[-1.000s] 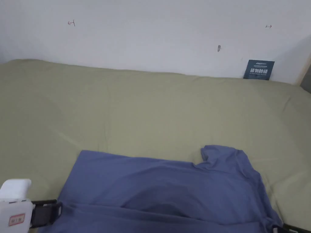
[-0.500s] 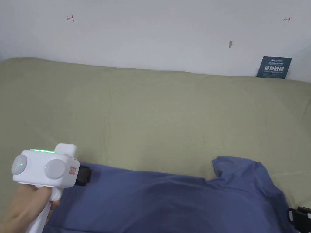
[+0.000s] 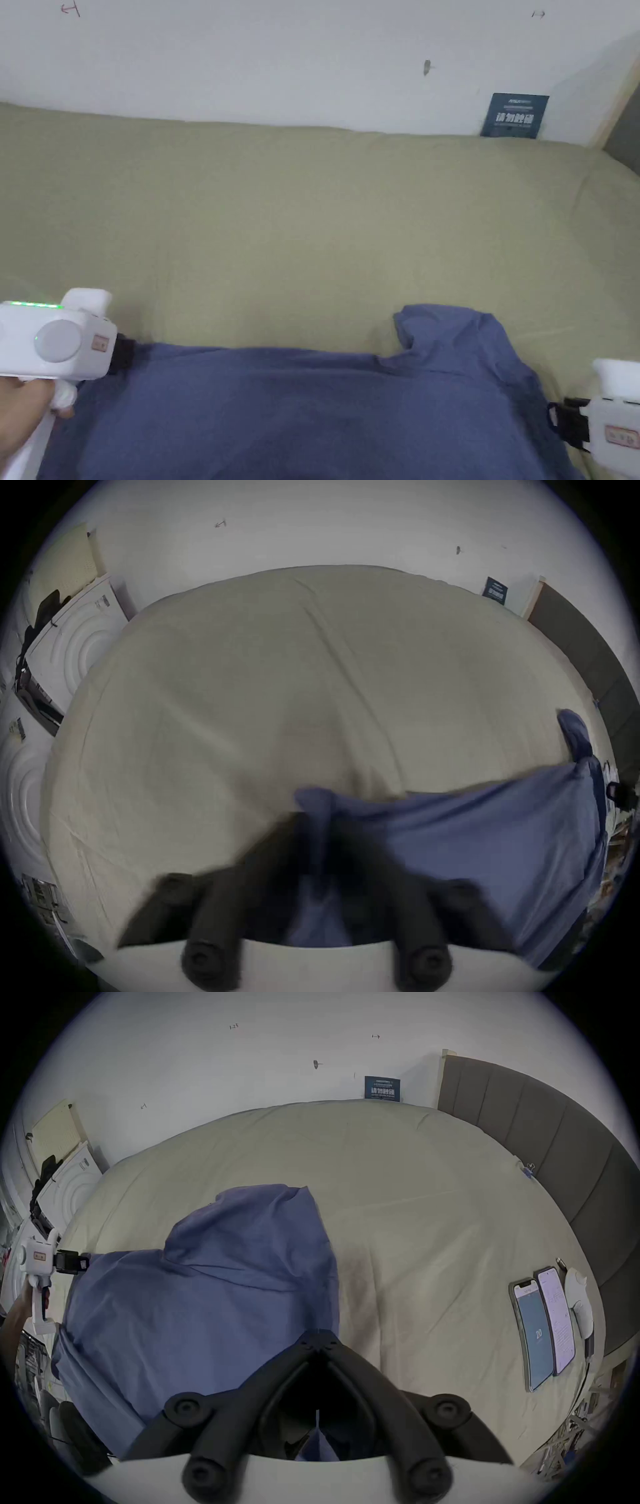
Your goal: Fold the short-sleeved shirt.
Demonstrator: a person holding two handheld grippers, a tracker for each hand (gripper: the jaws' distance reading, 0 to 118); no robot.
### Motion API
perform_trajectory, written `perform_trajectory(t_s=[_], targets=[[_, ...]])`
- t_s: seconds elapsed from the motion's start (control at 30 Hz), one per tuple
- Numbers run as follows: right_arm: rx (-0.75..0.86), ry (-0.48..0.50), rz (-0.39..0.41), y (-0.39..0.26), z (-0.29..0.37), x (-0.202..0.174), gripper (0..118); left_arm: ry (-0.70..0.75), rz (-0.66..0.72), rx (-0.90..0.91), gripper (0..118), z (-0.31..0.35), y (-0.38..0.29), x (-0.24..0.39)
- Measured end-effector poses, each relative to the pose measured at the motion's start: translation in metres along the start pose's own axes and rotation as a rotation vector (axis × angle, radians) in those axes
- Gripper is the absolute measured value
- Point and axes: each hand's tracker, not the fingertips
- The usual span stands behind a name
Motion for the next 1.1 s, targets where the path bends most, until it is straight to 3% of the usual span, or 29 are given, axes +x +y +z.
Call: perform_trajectory(t_s=[0.03, 0.1, 0.13, 0.2, 0.23, 0.3, 0.4, 0.43, 0.5, 0.57, 0.9, 1.1], targets=[[0.000, 0.000, 0.002, 0.002, -0.002, 0.000, 0, -0.005, -0.004, 0.005, 4, 0.001, -0.001, 0.000], [-0.013, 0.005, 0.006, 0.008, -0.010, -0.001, 0, -0.004, -0.007, -0.016, 4, -0.002, 0.002, 0.003], [-0.020, 0.004, 0.009, 0.012, -0.014, -0.001, 16, -0.002, -0.012, -0.014, 4, -0.003, 0.002, 0.003], [-0.064, -0.012, 0.032, 0.021, -0.027, -0.002, 95, 0.001, -0.013, -0.016, 4, -0.004, 0.002, 0.004], [-0.088, -0.022, 0.033, 0.024, -0.034, -0.003, 116, 0.000, -0.010, -0.018, 4, -0.005, 0.002, 0.004], [-0.054, -0.019, 0.043, 0.033, -0.042, -0.003, 105, 0.000, -0.008, -0.019, 4, -0.006, 0.002, 0.004], [-0.093, -0.050, 0.040, 0.047, -0.066, 0.005, 103, 0.000, -0.019, -0.021, 4, -0.008, 0.003, 0.004], [-0.103, -0.056, 0.040, 0.048, -0.071, 0.007, 93, 0.000, -0.019, -0.021, 4, -0.008, 0.003, 0.003], [-0.132, -0.076, 0.046, 0.048, -0.077, 0.010, 43, 0.000, -0.018, -0.019, 4, -0.009, 0.003, 0.002], [-0.104, -0.031, 0.025, 0.043, -0.068, 0.009, 3, -0.001, -0.018, -0.016, 4, -0.009, 0.003, 0.001], [0.036, 0.047, 0.017, 0.031, 0.035, -0.003, 3, -0.031, 0.000, 0.077, 4, 0.057, -0.027, -0.014], [0.093, 0.112, 0.021, 0.006, 0.094, 0.013, 3, -0.087, 0.047, 0.163, 4, 0.116, -0.078, -0.032]])
